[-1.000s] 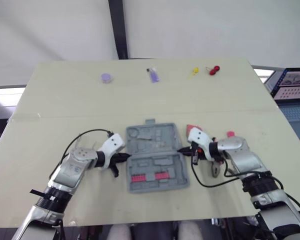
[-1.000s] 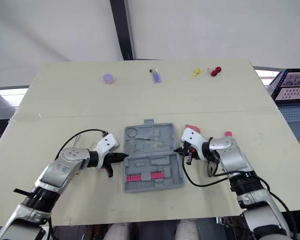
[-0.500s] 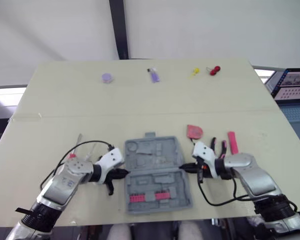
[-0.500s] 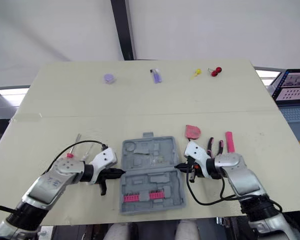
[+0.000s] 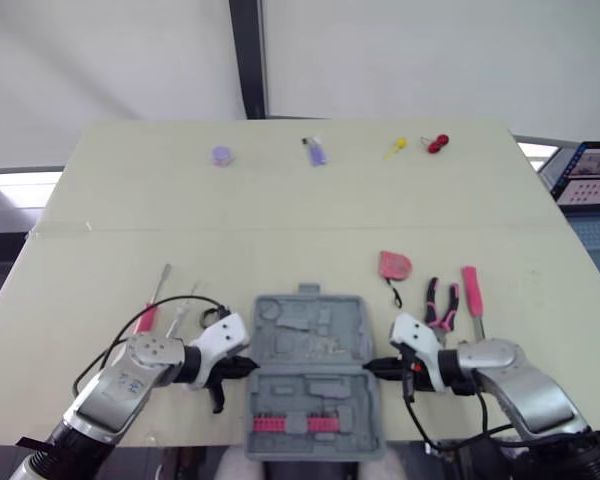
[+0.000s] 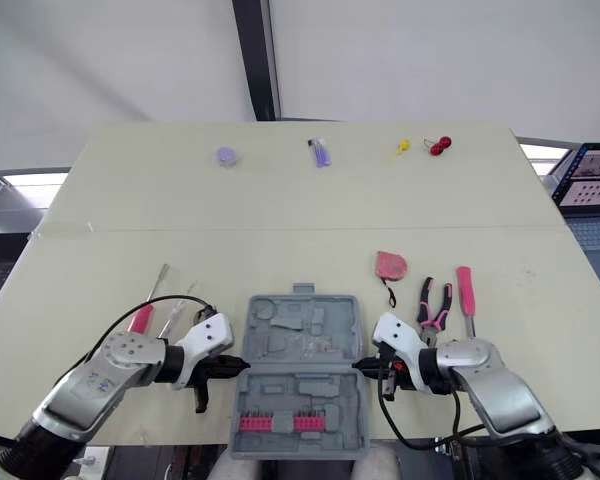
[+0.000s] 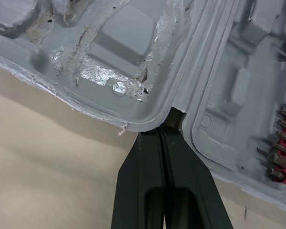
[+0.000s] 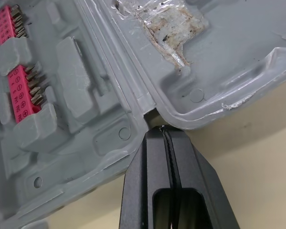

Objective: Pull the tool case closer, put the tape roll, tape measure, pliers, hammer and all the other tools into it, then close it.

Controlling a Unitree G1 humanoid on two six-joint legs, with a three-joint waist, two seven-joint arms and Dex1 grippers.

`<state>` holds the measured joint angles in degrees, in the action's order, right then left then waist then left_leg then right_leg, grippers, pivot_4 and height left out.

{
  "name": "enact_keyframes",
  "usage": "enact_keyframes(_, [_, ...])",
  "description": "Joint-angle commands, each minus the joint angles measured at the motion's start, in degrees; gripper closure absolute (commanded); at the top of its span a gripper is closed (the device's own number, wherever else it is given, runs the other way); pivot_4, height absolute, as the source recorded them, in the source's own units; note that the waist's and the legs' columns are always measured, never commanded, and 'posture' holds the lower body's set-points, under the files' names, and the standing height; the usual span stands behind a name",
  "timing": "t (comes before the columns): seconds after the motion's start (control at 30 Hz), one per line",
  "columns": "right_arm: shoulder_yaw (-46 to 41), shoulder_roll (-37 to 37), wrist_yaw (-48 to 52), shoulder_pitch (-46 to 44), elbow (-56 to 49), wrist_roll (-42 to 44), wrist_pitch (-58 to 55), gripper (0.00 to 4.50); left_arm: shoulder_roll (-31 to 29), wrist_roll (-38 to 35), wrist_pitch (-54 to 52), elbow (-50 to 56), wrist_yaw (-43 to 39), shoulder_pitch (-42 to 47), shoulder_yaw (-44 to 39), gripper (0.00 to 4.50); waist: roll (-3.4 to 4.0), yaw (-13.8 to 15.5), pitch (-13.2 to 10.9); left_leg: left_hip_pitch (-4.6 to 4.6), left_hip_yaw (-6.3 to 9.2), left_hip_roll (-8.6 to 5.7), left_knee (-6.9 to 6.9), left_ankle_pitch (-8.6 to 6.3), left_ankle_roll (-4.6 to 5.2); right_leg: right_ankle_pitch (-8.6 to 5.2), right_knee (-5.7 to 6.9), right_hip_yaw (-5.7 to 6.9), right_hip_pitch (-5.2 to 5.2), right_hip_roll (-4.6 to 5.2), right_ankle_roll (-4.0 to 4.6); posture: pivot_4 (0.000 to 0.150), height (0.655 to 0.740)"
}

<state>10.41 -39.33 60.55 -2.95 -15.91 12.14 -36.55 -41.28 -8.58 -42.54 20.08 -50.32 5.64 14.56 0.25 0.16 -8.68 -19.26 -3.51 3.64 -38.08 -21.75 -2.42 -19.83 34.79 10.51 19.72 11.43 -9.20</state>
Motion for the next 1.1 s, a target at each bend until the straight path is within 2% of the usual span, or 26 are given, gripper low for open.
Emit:
enact_keyframes(0.03, [-0.8,-0.4,-0.5,1.1,-3.1,2.2,-0.5,4.47,-0.1,-1.1,-1.4,2.1,-0.9,-1.7,2.7,4.45,0.0,0.0,0.0,0.0,0.0,0.0,0.0,0.0,0.0,0.0,-0.02,0.0,-0.01,0.0,0.0,0.15,0.74])
enact_keyframes(0.57, [-0.7,-2.7,-1.6,4.0,-5.4,4.6,-1.3,4.47,-1.5,-2.2,-4.1,5.2,-0.4,-3.5,2.5,4.45,0.0,1.2,0.0,0.0,-0.02,0.0,-0.03,0.0,0.0,0.0,-0.06,-0.01,-0.01,-0.01,0.0,0.15,0.74])
enact_keyframes(1.1, [-1.8,-4.0,-2.5,4.5,-4.3,5.3,-0.7,4.47,-2.2,-2.4,-3.6,3.7,0.7,-3.0,1.8,4.45,0.0,1.2,0.0,0.0,-0.03,0.0,-0.04,0.0,0.0,0.0,-0.07,-0.02,-0.01,-0.01,0.0,0.15,0.74])
